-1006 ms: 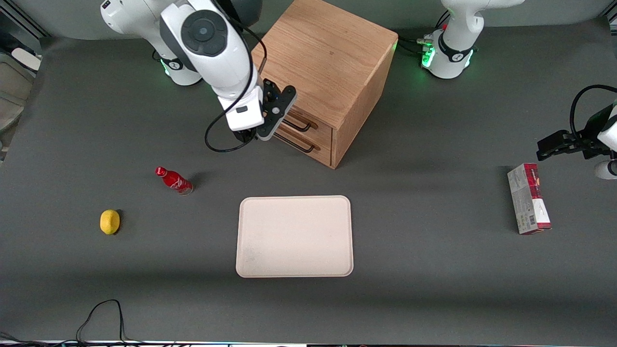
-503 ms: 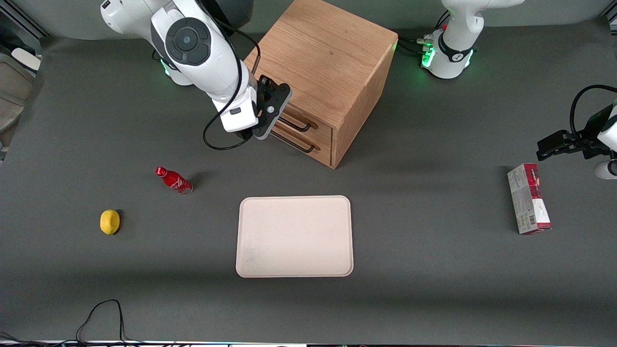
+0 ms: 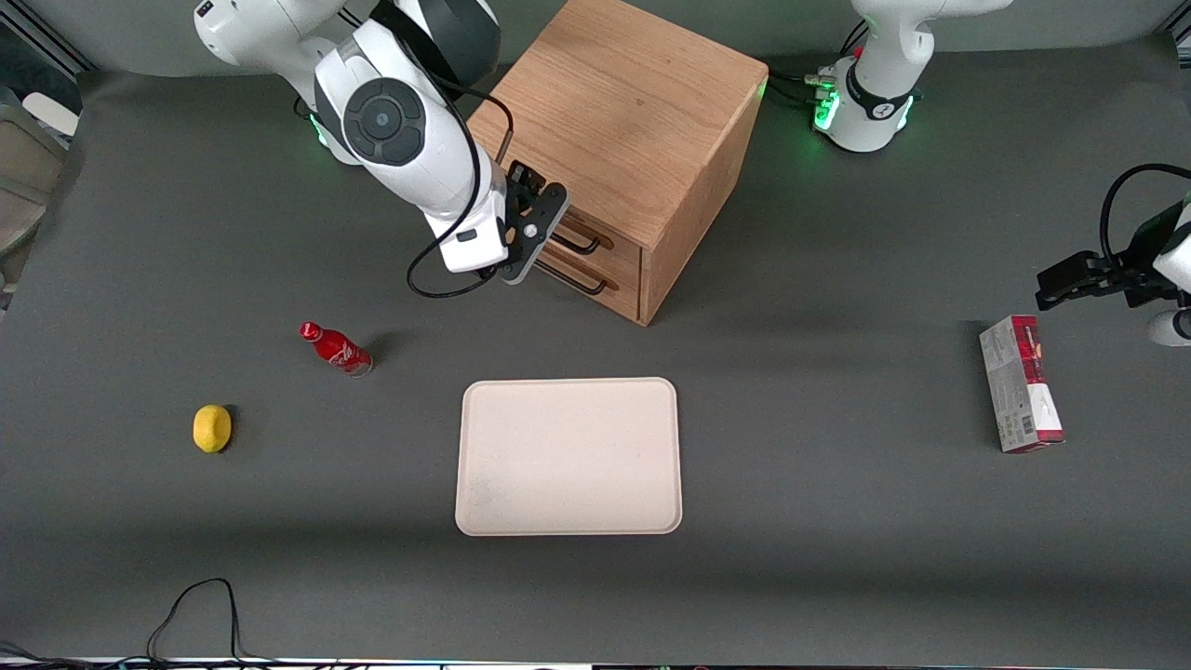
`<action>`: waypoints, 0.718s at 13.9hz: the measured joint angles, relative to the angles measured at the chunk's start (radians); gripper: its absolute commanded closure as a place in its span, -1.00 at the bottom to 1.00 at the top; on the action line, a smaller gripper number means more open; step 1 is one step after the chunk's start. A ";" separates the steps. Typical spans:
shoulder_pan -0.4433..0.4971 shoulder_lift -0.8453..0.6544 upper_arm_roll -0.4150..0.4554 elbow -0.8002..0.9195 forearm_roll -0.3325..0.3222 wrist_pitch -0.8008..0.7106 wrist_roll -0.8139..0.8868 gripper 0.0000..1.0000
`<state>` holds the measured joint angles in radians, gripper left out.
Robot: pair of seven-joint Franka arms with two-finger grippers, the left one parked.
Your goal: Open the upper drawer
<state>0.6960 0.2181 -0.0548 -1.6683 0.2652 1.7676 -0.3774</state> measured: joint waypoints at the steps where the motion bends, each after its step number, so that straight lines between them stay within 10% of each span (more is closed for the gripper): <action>1: 0.002 0.000 0.000 -0.009 0.000 0.009 0.000 -1.00; 10: 0.015 0.005 0.008 -0.098 0.001 0.109 0.000 -1.00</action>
<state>0.7105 0.2230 -0.0465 -1.7664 0.2661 1.8768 -0.3775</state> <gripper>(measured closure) 0.000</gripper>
